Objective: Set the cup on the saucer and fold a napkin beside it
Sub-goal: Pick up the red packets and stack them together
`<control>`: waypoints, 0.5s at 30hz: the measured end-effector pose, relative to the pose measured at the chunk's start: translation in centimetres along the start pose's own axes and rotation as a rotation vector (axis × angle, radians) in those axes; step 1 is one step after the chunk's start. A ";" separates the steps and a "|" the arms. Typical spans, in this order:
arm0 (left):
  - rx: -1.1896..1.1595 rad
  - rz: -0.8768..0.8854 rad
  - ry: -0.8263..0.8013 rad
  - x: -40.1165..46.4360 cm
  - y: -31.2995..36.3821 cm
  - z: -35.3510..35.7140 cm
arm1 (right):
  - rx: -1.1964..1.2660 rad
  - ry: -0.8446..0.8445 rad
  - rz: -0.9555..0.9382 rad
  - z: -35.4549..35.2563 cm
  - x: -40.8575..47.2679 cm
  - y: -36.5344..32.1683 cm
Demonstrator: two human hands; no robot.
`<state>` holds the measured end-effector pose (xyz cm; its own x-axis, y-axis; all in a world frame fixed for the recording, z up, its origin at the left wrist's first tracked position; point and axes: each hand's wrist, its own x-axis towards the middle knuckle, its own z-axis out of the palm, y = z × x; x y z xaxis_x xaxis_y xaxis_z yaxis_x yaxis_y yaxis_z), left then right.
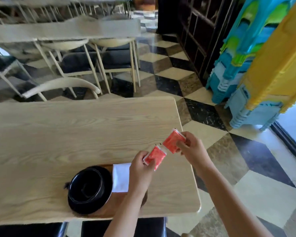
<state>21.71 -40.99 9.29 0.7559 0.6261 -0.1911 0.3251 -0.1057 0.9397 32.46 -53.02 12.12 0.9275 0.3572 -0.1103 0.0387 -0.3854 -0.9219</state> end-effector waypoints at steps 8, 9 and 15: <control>-0.263 0.274 0.023 -1.0 14.3 -6.4 | 0.326 -0.065 -0.263 -1.5 -3.0 -14.3; -0.281 0.294 0.022 -1.4 15.4 -6.9 | 0.301 -0.060 -0.308 -1.5 -3.3 -15.6; -0.388 0.394 0.040 -3.1 19.5 -9.8 | 0.050 0.079 -0.555 -1.2 -4.4 -20.7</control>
<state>20.16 -37.43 30.98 0.7531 0.6267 0.2000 -0.2171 -0.0502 0.9749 27.98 -47.61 32.13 0.7979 0.4293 0.4231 0.5135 -0.1164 -0.8502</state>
